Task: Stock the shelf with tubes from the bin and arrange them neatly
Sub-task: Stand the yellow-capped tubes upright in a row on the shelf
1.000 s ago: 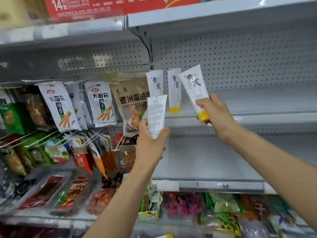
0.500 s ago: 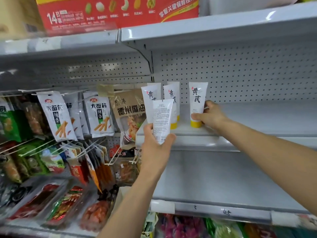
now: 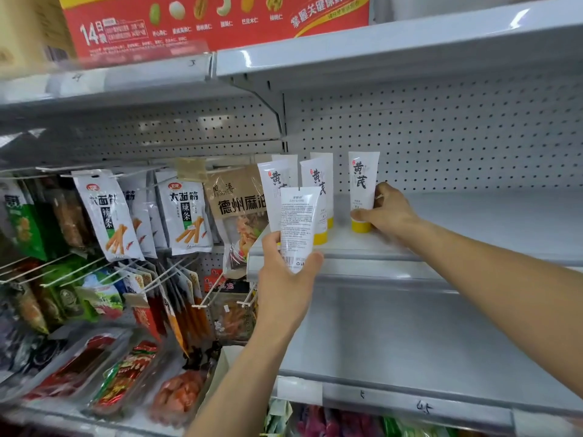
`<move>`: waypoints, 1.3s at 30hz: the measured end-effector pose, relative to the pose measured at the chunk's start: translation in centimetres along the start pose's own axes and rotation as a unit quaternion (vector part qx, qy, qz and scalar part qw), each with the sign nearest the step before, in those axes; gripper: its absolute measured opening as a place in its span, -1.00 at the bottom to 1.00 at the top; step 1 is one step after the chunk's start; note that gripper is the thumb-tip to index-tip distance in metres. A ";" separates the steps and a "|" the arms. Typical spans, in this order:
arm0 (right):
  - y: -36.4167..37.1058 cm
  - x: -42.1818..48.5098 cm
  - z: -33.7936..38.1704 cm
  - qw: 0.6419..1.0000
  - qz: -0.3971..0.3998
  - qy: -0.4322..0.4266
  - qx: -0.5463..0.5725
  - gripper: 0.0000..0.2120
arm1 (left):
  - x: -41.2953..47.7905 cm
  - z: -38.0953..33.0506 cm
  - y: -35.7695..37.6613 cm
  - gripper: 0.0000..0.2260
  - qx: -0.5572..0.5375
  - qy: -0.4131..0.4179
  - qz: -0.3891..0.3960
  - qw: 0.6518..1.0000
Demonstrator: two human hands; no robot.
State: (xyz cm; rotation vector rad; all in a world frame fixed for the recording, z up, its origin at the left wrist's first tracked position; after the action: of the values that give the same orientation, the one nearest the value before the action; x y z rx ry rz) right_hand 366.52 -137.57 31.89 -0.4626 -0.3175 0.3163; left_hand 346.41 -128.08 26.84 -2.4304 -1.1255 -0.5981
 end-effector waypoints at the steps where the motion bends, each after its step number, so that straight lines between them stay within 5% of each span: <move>1: 0.0 0.1 0.0 1.000 0.002 0.006 -0.006 -0.47 | 0.0 0.0 0.0 -0.60 0.001 0.001 0.002 1.000; 7: -0.5 -1.2 0.2 0.997 -0.022 0.071 -0.037 -0.42 | -0.6 -0.4 -0.1 -0.63 -0.012 0.004 0.025 1.000; 11: -0.7 -4.3 1.2 0.996 -0.077 -0.041 -0.009 -0.77 | -1.1 -0.9 -0.3 -0.66 -0.046 0.014 0.045 0.998; 18: -0.3 -12.8 3.9 0.960 0.244 -0.137 -0.025 -0.81 | -1.5 -2.4 -0.1 -0.65 -0.205 -0.061 0.073 0.974; 25: 0.4 -14.0 3.2 0.953 0.275 -0.101 0.075 -0.82 | -1.6 -3.0 0.6 -0.65 -0.253 -0.093 0.118 0.956; 33: 0.4 -13.7 2.7 0.960 0.244 -0.064 0.117 -0.71 | -1.3 -2.9 0.0 -0.75 -0.161 -0.026 0.158 0.974; 39: -1.4 -11.5 3.4 0.992 0.083 -0.047 0.083 -0.63 | -1.2 -1.6 -1.9 -0.68 0.124 0.094 0.114 0.981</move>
State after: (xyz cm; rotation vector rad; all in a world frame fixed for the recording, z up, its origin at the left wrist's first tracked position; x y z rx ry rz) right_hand 355.17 -141.69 32.87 -0.3122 -0.3422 0.5238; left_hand 343.89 -128.50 27.88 -2.1958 -0.7810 -0.5648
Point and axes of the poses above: each hand's wrist, its own x-axis towards the middle knuckle, its own y-axis out of the palm, z = x × y, the point moved 1 cm from there along x, towards the middle knuckle, and after that the axes turned 7 degrees about y, right-handed, at the moved point
